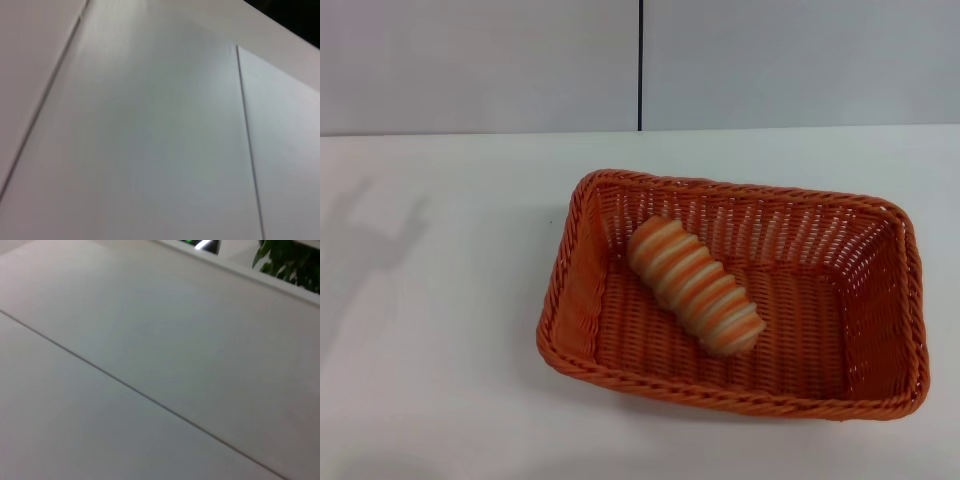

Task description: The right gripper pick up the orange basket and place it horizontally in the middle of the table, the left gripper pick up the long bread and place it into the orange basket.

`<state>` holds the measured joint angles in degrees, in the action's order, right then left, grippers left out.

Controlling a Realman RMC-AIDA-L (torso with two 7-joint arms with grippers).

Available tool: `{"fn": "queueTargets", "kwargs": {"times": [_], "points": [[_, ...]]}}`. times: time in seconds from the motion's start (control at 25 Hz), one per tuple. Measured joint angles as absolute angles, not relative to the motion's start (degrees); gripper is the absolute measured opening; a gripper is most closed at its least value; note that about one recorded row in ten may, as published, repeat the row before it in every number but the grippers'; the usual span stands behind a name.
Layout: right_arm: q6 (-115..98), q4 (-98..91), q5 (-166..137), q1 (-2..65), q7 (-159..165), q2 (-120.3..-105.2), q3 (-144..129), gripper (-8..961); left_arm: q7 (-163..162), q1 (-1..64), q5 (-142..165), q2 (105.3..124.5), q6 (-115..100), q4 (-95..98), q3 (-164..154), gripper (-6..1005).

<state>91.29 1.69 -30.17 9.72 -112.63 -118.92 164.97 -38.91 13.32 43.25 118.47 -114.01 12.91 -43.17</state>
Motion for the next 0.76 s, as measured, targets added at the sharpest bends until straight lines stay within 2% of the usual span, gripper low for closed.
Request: {"fn": "queueTargets", "kwargs": {"times": [0.76], "points": [[89.8, -0.4, -21.6, 12.1, -113.6, -118.82, 165.0, 420, -33.3, 13.4, 42.1, 118.71, -114.3, 11.6, -42.6, 814]]}}
